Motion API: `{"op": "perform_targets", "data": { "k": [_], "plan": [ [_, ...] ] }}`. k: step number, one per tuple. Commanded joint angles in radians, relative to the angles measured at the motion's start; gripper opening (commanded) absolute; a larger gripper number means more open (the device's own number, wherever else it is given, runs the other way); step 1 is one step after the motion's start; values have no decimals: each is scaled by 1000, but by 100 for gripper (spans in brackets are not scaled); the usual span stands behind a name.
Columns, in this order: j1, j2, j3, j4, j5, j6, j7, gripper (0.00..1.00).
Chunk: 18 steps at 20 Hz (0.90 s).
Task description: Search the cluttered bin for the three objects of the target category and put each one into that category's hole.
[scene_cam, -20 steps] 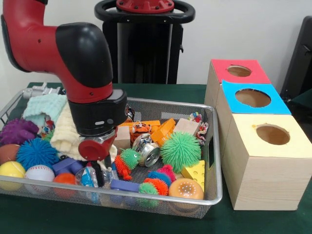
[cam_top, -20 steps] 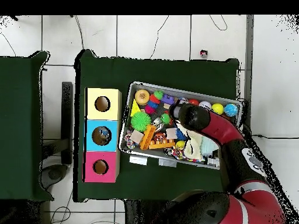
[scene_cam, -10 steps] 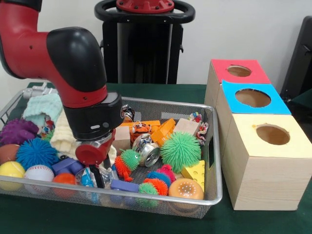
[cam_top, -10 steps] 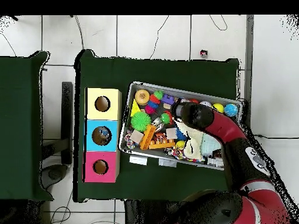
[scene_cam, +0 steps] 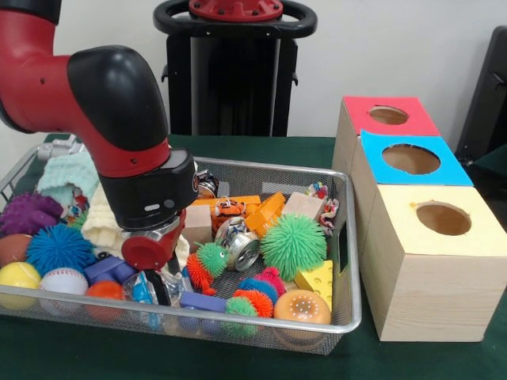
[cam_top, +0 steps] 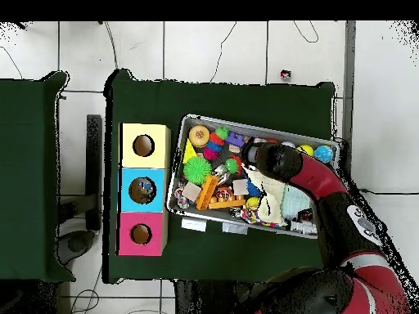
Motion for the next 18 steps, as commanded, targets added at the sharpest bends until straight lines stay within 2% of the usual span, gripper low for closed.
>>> {"op": "perform_targets", "data": {
  "k": [1,5,8,11,18],
  "plan": [
    [-23,121,89,-125,-55,-151,-143,100],
    [-18,114,78,-132,-63,-147,-139,100],
    [4,132,57,-172,-67,-114,-135,100],
    [12,139,56,-184,-71,-121,-132,100],
    [9,166,81,-189,-124,-126,-201,100]
  ]
}}
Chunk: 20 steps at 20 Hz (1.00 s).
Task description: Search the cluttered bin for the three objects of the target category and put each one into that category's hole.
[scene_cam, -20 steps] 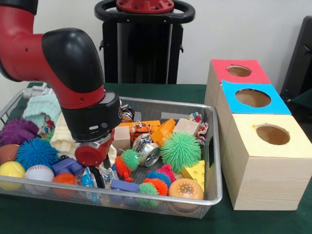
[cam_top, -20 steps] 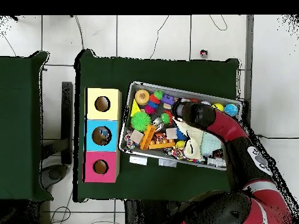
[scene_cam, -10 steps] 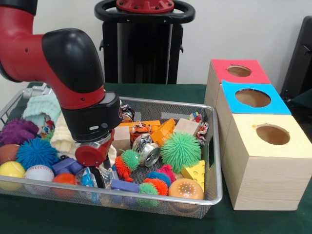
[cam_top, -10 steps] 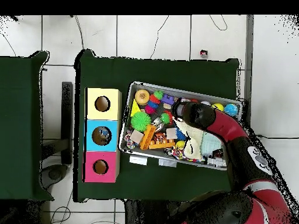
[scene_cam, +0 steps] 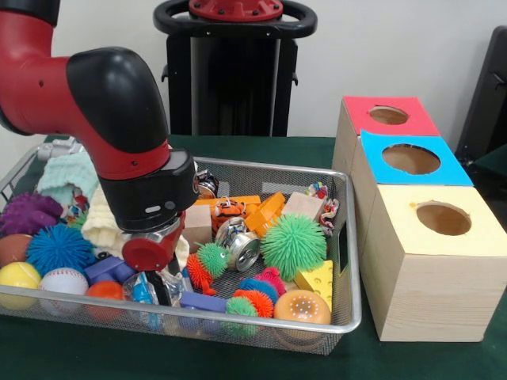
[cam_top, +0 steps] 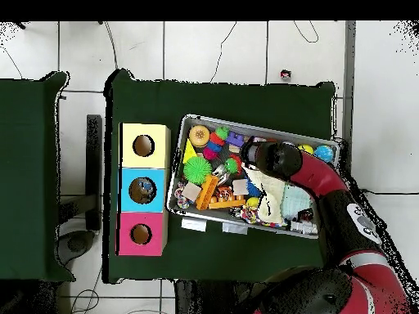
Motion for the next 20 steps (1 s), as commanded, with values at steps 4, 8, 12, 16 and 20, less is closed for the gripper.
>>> {"op": "perform_targets", "data": {
  "k": [4,8,12,16,20],
  "plan": [
    [4,180,93,-183,-127,-164,-209,100],
    [4,180,83,-178,-149,-169,-182,100],
    [-14,88,89,-118,-150,-135,-172,100],
    [-60,76,95,-134,-158,-113,-203,100],
    [-143,81,95,-198,-167,-37,-271,100]
  ]
}}
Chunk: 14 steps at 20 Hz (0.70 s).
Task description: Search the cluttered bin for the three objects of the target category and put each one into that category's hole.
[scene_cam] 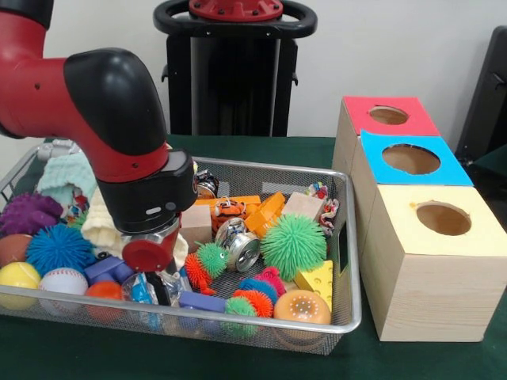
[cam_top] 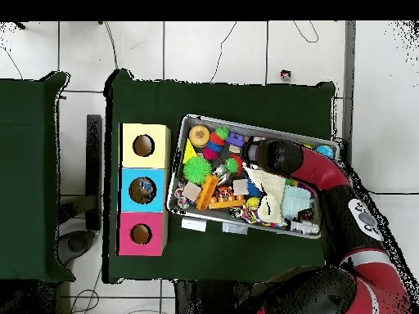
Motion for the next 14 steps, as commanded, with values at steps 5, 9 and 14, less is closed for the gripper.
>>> {"op": "perform_targets", "data": {
  "k": [5,9,14],
  "plan": [
    [-201,104,86,-230,-100,-45,-320,100],
    [-239,122,118,-267,-103,-5,-334,100],
    [-265,138,134,-317,-113,29,-337,0]
  ]
}}
